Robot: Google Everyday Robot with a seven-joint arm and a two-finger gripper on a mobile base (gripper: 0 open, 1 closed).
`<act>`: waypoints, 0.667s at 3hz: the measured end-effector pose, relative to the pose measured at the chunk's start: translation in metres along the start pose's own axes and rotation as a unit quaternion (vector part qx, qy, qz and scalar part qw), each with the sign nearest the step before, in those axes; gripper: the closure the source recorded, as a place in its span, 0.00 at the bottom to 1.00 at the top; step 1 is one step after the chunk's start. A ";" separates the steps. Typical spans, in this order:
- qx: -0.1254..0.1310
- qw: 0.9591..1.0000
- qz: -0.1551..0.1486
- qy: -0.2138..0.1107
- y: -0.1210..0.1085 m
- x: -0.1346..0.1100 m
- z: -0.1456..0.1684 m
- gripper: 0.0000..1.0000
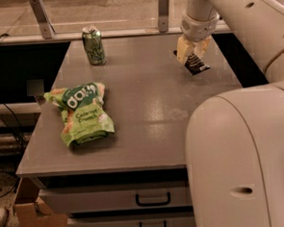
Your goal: Pick rxbar chocolate
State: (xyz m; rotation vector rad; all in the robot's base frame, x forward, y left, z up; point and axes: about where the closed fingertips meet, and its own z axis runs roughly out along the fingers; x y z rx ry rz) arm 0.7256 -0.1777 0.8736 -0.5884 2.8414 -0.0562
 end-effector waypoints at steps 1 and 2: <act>0.008 0.999 -0.022 -0.030 0.008 -0.011 -0.032 1.00; 0.023 0.998 -0.039 -0.054 0.011 -0.014 -0.058 1.00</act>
Offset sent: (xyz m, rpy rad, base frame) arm -0.0234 0.0167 0.0939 -0.0397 -0.1804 0.1055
